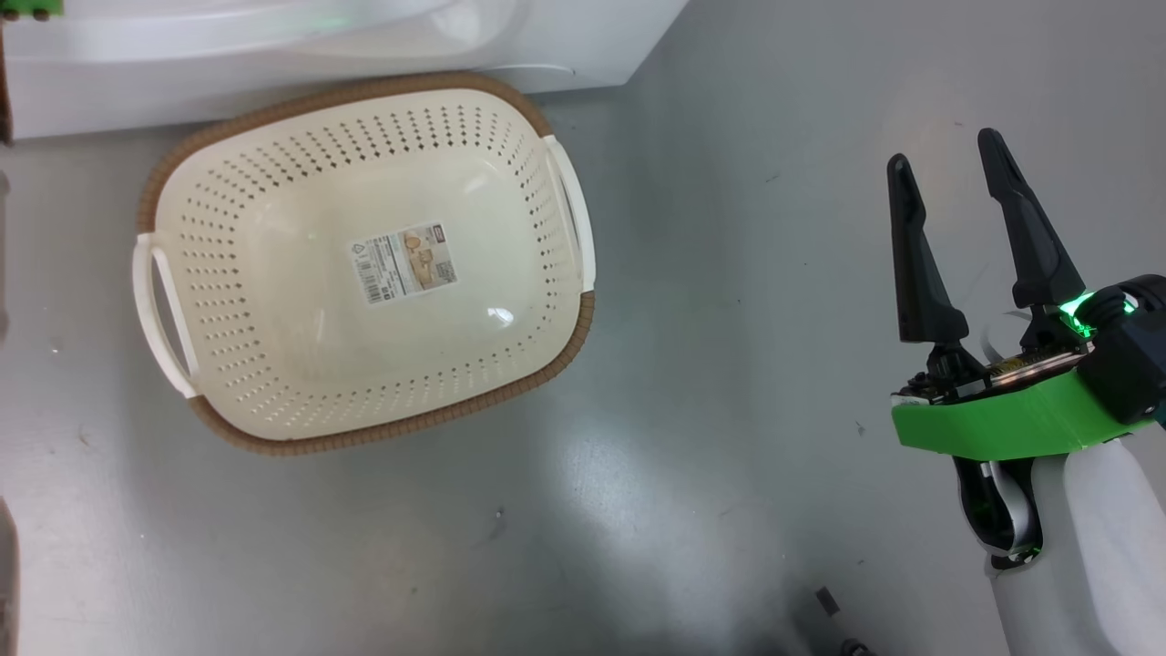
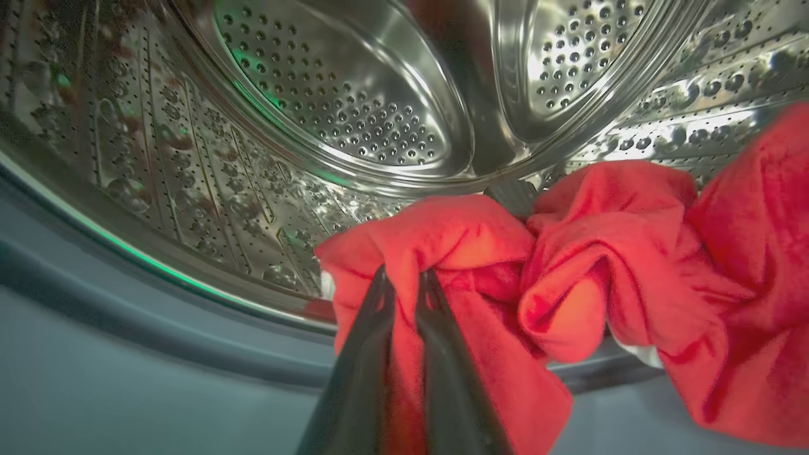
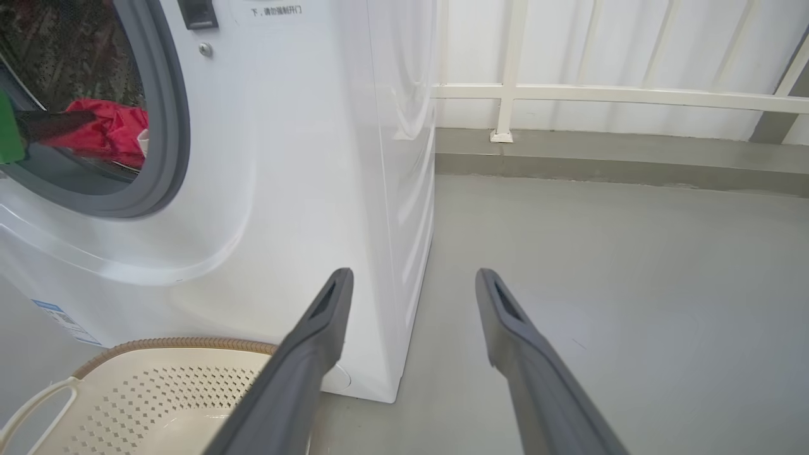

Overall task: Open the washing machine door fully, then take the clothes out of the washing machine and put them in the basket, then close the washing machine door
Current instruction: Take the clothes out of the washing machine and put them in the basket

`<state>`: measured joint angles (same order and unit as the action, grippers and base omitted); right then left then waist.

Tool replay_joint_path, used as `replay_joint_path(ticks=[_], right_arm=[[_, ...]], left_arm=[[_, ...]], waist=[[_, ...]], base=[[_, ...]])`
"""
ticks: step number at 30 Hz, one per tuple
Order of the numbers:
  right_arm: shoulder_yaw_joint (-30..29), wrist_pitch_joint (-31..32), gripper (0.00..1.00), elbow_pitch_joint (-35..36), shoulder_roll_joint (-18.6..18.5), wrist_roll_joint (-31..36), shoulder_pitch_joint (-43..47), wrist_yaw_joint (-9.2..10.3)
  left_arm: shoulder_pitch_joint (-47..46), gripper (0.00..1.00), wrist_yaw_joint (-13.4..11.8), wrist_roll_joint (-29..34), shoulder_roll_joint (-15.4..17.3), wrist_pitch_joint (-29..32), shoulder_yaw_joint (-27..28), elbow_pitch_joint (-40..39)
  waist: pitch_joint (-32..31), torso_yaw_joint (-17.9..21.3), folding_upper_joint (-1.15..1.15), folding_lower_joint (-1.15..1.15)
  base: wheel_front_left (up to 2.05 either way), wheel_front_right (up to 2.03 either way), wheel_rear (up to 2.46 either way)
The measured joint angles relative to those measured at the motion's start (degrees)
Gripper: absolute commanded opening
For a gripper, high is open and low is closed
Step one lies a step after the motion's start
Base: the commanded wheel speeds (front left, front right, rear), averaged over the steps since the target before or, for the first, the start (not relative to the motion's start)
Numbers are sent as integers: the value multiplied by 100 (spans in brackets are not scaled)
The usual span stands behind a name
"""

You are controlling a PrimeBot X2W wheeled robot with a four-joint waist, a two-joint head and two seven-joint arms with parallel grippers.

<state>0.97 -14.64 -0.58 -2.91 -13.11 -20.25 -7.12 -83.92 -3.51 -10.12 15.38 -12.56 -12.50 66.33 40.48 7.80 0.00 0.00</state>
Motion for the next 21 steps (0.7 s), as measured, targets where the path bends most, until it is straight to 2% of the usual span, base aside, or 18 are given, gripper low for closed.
replay_joint_path(ticks=[9, 13, 21], right_arm=[[-1, 0, 100, -29, -1, 0, 0, 0], [-2, 0, 100, -45, -2, 1, 1, 0], [3, 0, 100, -120, -2, 7, 5, 0]], left_arm=[[582, 0, 57, -249, -2, -172, 170, -693], [1312, 0, 111, -459, 1, -174, 359, -1588], [2296, 0, 126, -572, -12, -175, 569, -2644]], waist=[[-137, -111, 0, 0], [-308, -185, 0, 0], [-572, -265, 0, 0]], base=[[0, 0, 0], [0, 0, 0], [0, 0, 0]])
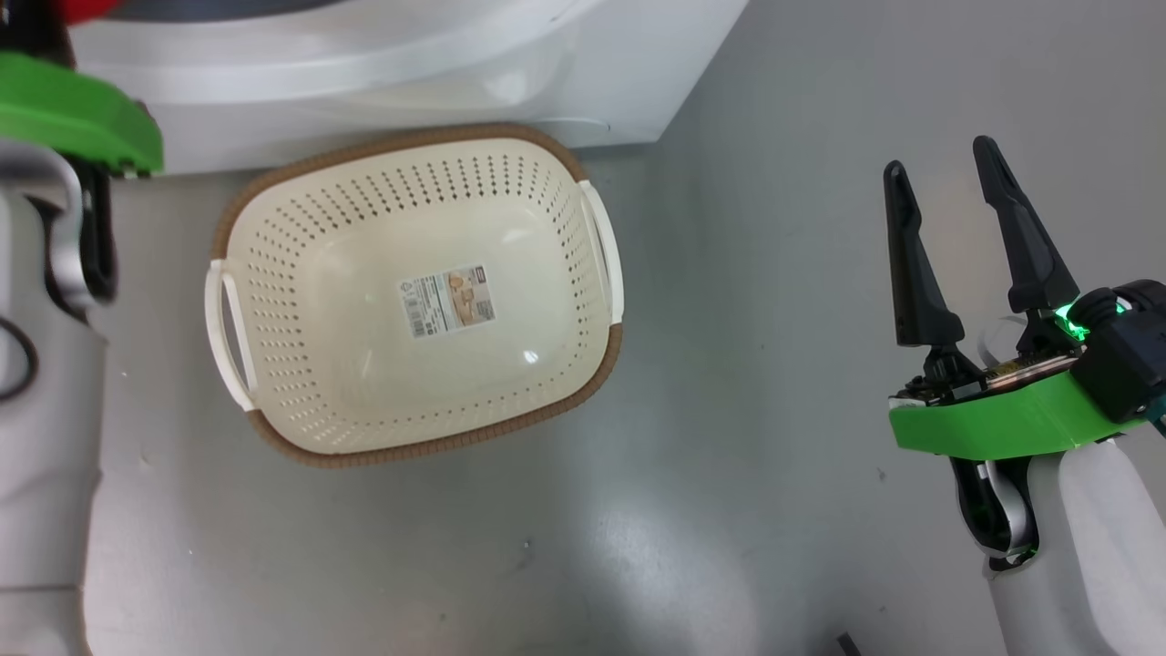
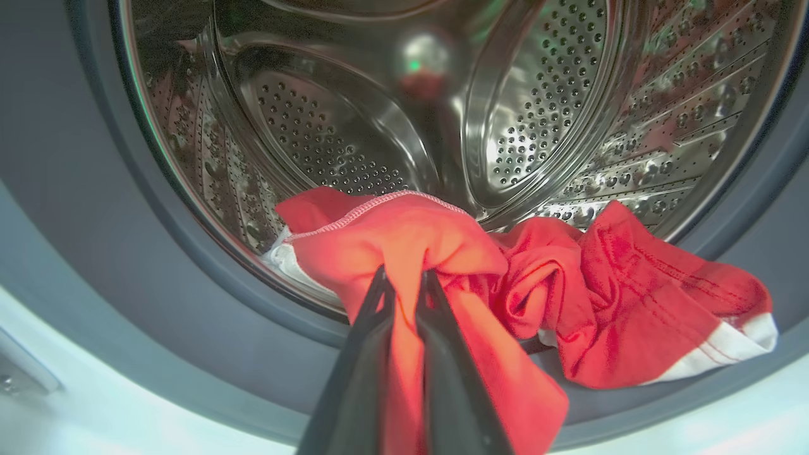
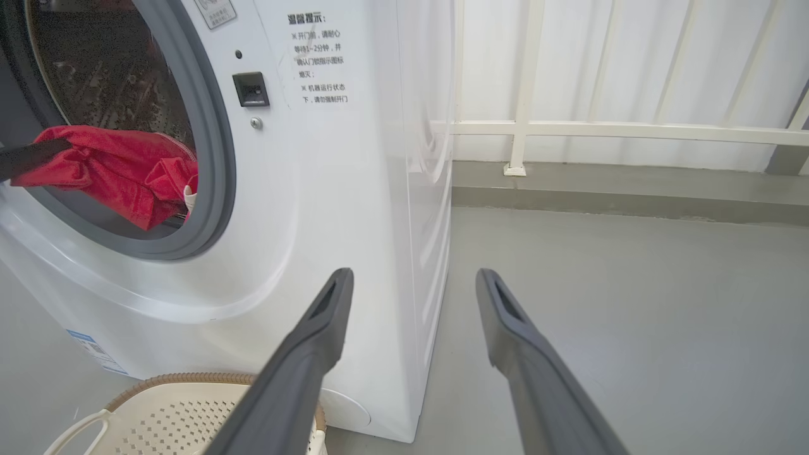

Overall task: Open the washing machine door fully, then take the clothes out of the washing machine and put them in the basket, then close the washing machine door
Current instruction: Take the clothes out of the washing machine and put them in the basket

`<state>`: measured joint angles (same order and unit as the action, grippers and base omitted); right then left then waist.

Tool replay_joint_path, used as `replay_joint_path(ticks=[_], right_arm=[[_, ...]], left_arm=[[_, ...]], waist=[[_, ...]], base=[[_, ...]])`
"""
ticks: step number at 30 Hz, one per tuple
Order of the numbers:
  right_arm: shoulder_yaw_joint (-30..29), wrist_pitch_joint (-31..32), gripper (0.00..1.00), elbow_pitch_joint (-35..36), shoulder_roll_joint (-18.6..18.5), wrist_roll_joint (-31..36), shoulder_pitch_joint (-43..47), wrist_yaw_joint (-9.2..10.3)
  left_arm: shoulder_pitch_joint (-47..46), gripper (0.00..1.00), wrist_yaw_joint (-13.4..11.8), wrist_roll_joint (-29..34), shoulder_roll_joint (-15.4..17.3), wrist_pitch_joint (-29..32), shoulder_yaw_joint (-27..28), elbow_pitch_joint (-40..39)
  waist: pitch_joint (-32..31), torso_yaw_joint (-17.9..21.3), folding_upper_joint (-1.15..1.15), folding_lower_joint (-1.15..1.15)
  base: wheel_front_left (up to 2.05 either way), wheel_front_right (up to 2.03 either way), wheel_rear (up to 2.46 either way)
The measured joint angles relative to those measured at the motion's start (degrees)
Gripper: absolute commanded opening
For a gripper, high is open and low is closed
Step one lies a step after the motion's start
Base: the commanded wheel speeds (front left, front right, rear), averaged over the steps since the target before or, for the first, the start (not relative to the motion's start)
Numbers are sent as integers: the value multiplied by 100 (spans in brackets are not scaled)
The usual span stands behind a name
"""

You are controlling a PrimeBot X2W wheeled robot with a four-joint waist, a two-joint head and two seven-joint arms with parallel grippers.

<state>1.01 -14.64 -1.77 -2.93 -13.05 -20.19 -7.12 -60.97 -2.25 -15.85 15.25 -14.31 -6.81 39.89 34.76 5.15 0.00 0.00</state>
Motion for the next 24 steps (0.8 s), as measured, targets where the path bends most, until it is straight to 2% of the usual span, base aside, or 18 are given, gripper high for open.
replay_joint_path(ticks=[16, 24], right_arm=[[-30, 0, 100, -65, -1, -8, 148, 0], [-44, 0, 100, -132, 0, -9, 293, 0]], left_arm=[[1477, 0, 16, -56, -55, -19, 101, -1607], [2306, 0, -103, -145, -86, 20, 21, -2528]], waist=[[-609, -45, 0, 0], [-966, -73, 0, 0]], base=[[0, 0, 0], [0, 0, 0]])
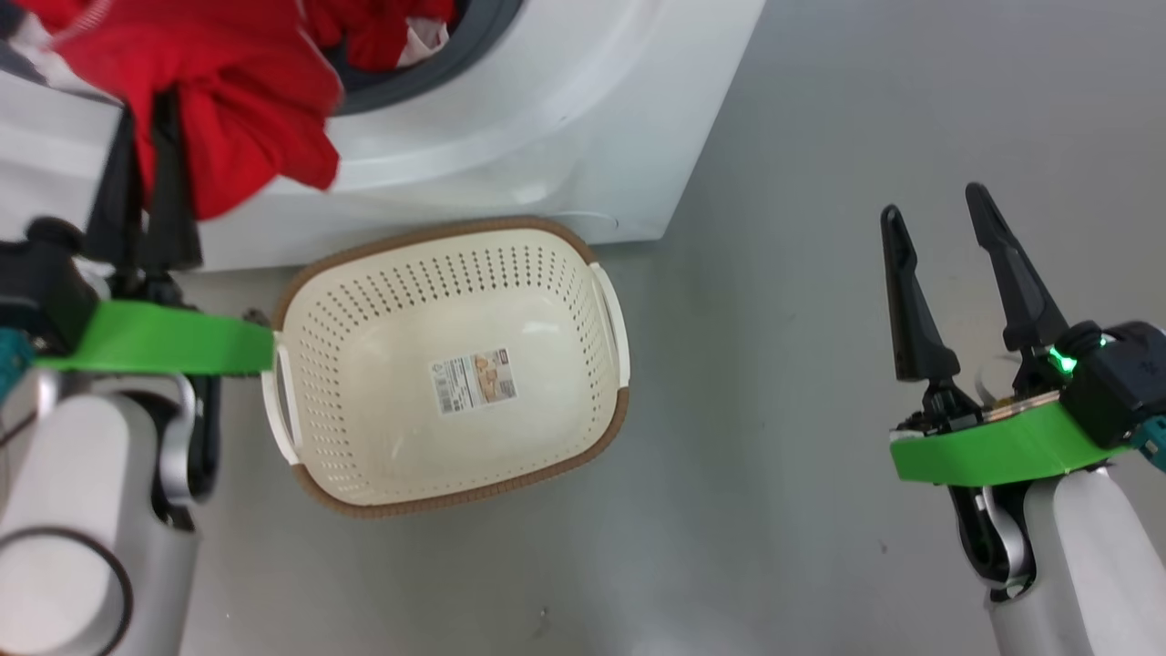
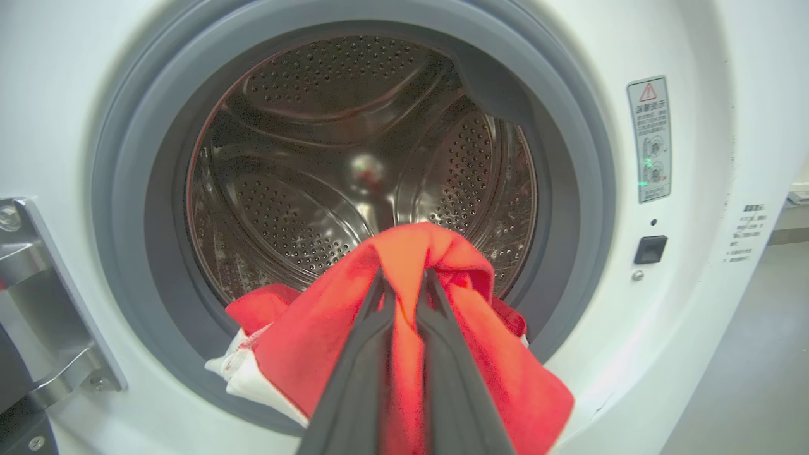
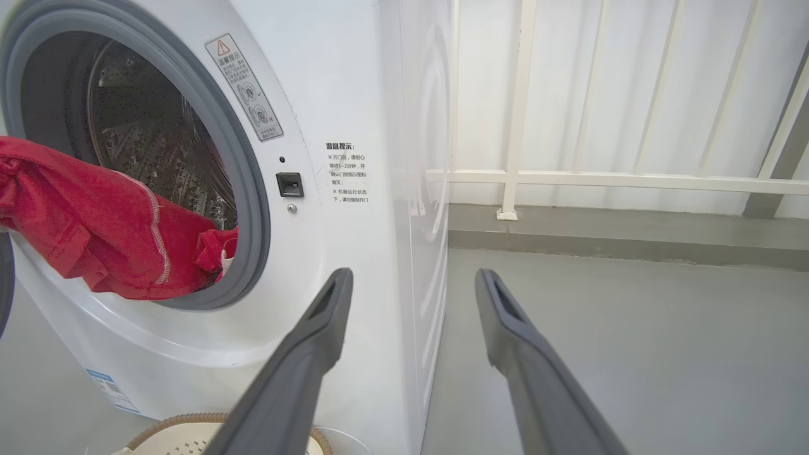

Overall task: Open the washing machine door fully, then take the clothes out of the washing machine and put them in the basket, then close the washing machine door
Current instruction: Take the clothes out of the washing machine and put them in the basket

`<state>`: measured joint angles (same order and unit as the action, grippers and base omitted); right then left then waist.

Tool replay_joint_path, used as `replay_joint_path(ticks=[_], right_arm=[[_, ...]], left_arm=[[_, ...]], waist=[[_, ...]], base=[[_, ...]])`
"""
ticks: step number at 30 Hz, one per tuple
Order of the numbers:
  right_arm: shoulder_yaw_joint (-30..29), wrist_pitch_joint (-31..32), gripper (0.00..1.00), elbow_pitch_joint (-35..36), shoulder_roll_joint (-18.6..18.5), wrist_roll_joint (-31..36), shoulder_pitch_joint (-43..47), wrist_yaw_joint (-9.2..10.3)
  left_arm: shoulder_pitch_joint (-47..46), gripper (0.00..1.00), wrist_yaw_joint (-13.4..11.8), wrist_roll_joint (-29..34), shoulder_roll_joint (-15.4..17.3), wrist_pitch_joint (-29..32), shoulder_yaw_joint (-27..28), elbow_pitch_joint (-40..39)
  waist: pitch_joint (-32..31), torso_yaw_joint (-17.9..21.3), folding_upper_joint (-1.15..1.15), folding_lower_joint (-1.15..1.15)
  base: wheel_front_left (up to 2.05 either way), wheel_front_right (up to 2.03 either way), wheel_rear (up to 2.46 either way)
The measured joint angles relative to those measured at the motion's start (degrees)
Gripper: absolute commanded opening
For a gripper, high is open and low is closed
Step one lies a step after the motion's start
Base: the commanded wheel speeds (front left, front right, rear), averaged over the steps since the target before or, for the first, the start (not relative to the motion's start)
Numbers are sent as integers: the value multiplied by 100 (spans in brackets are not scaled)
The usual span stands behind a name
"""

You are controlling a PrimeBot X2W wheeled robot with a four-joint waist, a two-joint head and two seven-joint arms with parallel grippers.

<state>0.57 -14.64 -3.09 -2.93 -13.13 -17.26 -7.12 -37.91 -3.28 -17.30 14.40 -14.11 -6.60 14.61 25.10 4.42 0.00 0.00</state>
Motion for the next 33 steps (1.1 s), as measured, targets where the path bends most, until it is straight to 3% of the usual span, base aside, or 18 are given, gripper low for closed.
replay_joint_path(ticks=[12, 19, 27, 33], right_arm=[[-37, 0, 100, -42, 1, -56, 240, 0], [-73, 0, 100, -30, 2, -56, 330, 0], [-52, 0, 100, 54, 1, -48, 327, 0], [-25, 0, 100, 102, 2, -38, 312, 0]], left_arm=[[1128, 0, -282, -55, -80, 396, -125, -1278], [1562, 0, -385, -193, -141, 554, -159, -1572], [1625, 0, -366, -367, -304, 472, -266, -592], [1170, 0, -158, -509, -549, 233, -321, 510]], waist=[[-519, -13, 0, 0], [-623, -21, 0, 0], [-374, -50, 0, 0], [-120, -64, 0, 0]], base=[[0, 0, 0], [0, 0, 0], [0, 0, 0], [0, 0, 0]])
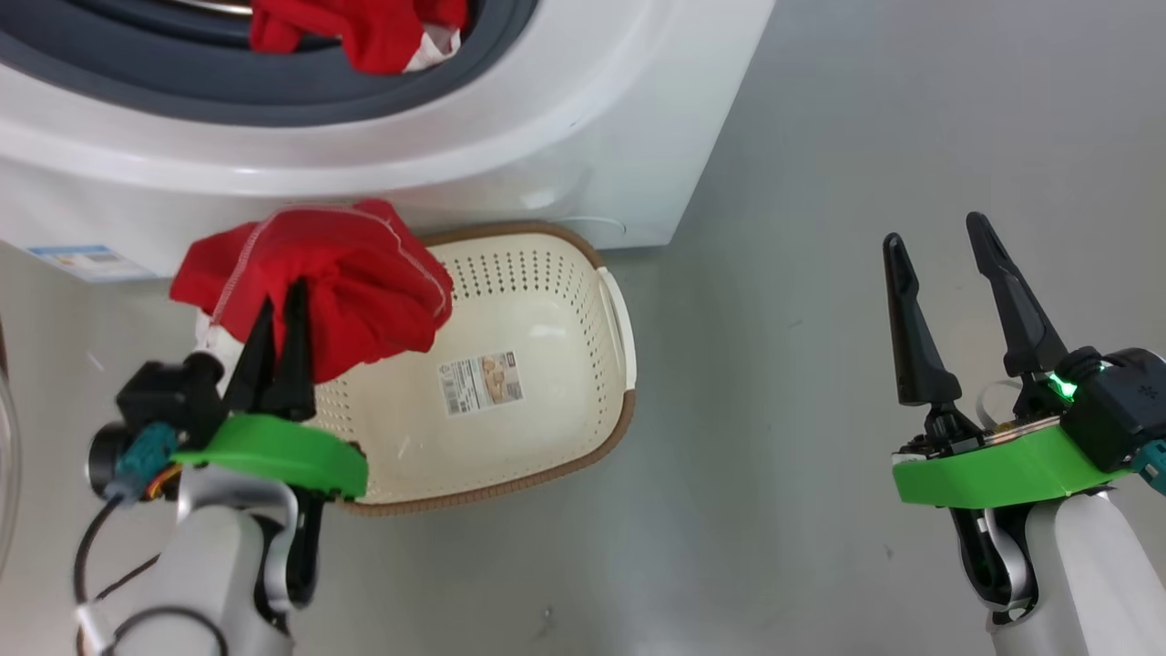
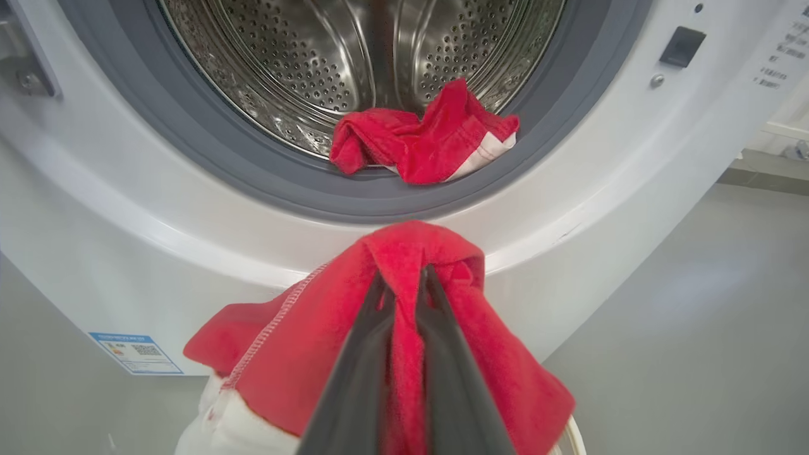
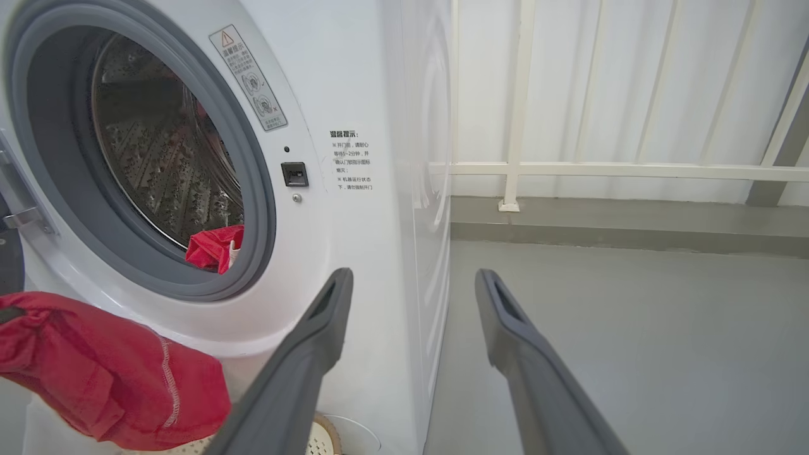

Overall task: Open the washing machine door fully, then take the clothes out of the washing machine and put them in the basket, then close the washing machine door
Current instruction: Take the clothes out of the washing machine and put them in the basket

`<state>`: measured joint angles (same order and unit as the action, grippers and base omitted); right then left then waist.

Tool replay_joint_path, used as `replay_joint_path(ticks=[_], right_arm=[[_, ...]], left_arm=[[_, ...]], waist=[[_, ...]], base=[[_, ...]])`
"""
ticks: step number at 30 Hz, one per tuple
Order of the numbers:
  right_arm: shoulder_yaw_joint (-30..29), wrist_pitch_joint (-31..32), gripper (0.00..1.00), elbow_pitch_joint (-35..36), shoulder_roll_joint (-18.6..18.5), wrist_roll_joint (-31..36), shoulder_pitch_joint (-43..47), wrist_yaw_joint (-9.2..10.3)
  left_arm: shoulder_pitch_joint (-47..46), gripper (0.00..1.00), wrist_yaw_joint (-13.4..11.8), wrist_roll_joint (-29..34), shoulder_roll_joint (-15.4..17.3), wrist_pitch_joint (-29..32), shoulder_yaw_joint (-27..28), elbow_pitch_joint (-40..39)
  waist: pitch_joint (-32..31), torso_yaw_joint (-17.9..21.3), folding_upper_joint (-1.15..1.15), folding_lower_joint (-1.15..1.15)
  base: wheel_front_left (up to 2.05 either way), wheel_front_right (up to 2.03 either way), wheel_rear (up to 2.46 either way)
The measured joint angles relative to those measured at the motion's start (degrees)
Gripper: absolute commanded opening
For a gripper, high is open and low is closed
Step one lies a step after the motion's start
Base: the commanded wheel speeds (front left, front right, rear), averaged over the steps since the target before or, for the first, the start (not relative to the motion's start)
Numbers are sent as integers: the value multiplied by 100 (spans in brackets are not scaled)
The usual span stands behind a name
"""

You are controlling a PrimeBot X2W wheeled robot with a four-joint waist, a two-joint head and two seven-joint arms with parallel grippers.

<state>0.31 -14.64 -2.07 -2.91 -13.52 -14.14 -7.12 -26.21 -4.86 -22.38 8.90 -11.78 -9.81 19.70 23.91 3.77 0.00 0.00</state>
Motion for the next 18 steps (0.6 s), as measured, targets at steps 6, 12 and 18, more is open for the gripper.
replay_joint_path(ticks=[6, 12, 18], right_arm=[[-4, 0, 100, 32, 0, 100, -26, 0], [30, 0, 100, 55, 0, 96, -204, 0], [57, 0, 100, 60, -1, 38, -292, 0]], left_arm=[[-673, 0, 176, -24, -145, -153, -33, 1201], [-1386, 0, 449, -87, -309, -196, -82, 2465], [-1944, 0, 644, -194, -353, -201, -75, 3502]], waist=[[293, -4, 0, 0], [621, 13, 0, 0], [916, 83, 0, 0]], base=[[0, 0, 0], [0, 0, 0], [0, 0, 0]])
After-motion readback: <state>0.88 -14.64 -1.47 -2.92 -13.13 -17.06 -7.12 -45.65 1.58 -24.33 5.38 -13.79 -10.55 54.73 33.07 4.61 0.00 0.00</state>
